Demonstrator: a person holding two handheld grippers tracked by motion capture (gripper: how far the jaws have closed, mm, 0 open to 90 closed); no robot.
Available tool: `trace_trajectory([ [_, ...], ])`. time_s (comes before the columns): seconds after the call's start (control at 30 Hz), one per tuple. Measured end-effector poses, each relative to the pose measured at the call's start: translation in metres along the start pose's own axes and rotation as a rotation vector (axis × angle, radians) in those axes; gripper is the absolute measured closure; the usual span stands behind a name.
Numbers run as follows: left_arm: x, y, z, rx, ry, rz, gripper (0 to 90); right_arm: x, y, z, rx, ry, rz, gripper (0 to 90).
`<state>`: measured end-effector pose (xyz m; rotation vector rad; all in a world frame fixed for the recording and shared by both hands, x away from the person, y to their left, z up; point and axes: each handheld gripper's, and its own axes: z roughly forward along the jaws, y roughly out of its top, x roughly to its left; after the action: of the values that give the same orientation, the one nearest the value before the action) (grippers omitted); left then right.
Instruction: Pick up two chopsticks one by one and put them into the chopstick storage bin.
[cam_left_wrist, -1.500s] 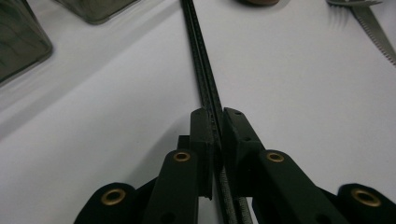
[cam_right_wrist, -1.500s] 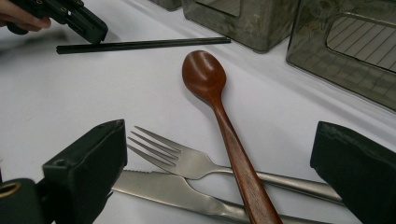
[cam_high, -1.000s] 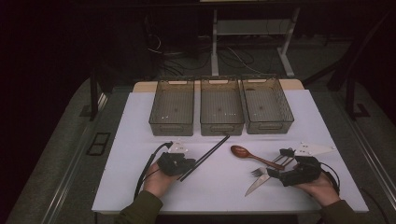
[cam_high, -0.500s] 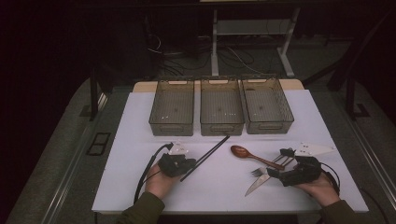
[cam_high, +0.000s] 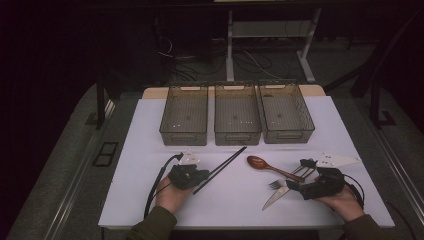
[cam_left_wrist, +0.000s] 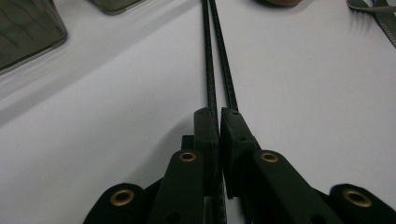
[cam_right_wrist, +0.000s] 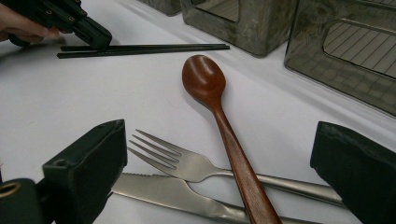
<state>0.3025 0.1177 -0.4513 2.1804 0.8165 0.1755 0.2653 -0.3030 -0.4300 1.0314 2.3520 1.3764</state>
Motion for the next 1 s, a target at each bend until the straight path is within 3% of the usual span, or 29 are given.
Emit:
trace_trajectory([
  [0.43, 0.003, 0.002, -0.014, -0.043, -0.012, -0.023, 85.0, 0.000, 0.000, -0.001, -0.003, -0.003, 0.005, 3.2],
  [1.0, 0.003, 0.008, -0.033, -0.070, -0.079, 0.008, 85.0, 0.000, 0.000, -0.001, -0.008, -0.002, 0.001, 3.2],
])
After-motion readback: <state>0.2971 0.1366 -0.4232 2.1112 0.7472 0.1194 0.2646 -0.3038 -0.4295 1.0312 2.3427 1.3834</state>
